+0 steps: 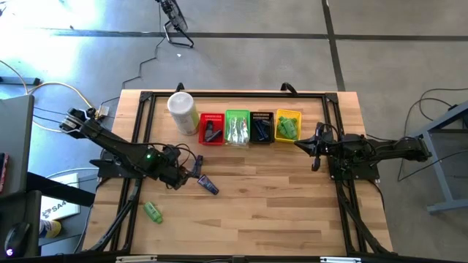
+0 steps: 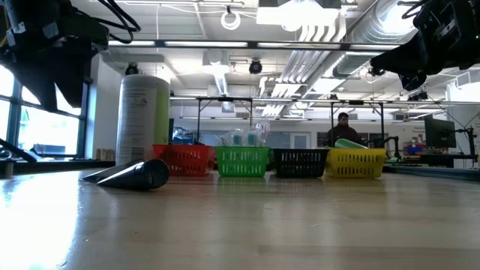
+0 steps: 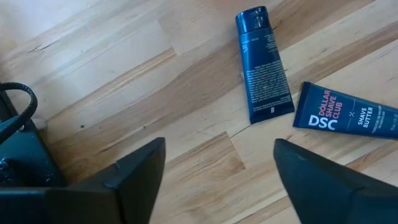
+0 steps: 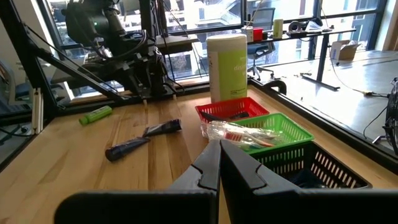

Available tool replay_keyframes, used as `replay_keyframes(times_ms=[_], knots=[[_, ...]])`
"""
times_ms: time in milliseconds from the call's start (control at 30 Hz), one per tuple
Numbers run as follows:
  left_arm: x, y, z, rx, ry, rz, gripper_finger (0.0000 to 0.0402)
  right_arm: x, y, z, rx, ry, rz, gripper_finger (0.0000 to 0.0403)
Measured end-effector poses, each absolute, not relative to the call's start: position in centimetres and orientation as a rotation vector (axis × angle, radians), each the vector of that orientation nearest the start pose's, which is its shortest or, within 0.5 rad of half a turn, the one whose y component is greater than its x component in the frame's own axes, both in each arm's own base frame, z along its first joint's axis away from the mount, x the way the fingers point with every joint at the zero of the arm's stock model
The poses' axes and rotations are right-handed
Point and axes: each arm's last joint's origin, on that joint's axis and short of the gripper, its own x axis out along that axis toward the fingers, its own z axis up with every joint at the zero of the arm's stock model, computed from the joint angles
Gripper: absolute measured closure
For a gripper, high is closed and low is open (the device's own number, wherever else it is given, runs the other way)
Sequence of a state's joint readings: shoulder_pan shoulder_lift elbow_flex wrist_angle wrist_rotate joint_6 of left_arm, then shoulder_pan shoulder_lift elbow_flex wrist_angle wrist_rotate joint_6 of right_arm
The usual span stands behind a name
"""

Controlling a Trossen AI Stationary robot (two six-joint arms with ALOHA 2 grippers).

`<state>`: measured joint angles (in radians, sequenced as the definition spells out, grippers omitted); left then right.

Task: Pick & Place Travel size toiletries
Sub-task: Put the blue shave cream into the red bin

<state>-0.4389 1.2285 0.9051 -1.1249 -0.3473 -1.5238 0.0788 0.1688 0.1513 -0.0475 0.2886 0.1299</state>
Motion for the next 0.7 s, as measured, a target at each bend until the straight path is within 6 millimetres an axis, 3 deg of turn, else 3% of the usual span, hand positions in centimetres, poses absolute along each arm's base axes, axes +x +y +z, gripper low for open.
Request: replay_keyframes(times_ms=[200,467,700], knots=[[18.1,-7.4,23.7,-0.74,1.029,0.877,0.008,10.1,0.0,19.7,0.114,0.051,-0.214,0.04],[19.2,-7.5,24.0,-0.755,0.845,0.854,0.008,10.1,0.0,19.7,0.114,0.051,-0.214,0.04],[19.9,-7.7,23.2,-0.694,0.827,0.889,0.008,10.1,0.0,19.7,0.114,0.051,-0.214,0.04]])
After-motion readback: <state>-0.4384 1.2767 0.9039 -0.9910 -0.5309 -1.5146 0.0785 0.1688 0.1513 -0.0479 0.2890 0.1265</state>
